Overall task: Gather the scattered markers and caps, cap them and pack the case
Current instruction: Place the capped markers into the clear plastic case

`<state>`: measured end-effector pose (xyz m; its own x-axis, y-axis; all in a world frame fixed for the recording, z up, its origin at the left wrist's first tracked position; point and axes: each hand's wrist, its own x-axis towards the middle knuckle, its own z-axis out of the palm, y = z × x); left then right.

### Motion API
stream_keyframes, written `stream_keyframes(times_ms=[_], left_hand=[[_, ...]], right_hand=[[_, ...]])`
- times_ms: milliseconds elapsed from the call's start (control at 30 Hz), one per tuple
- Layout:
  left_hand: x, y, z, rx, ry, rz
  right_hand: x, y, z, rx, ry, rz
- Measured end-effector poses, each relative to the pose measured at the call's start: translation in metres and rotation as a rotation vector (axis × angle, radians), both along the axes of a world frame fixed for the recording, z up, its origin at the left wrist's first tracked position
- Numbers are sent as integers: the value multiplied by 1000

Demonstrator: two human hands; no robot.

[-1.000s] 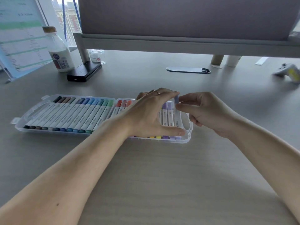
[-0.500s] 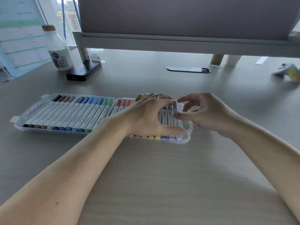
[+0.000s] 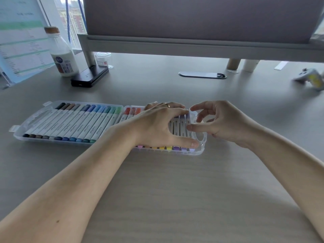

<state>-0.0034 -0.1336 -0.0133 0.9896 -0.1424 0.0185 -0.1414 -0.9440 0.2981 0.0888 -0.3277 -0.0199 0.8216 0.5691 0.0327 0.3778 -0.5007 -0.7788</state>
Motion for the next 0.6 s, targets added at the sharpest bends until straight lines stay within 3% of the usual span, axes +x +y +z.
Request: stream_keyframes(times_ms=[600], left_hand=[[3, 2, -3, 7, -1, -6]], right_hand=[[2, -3, 0, -35, 13, 48]])
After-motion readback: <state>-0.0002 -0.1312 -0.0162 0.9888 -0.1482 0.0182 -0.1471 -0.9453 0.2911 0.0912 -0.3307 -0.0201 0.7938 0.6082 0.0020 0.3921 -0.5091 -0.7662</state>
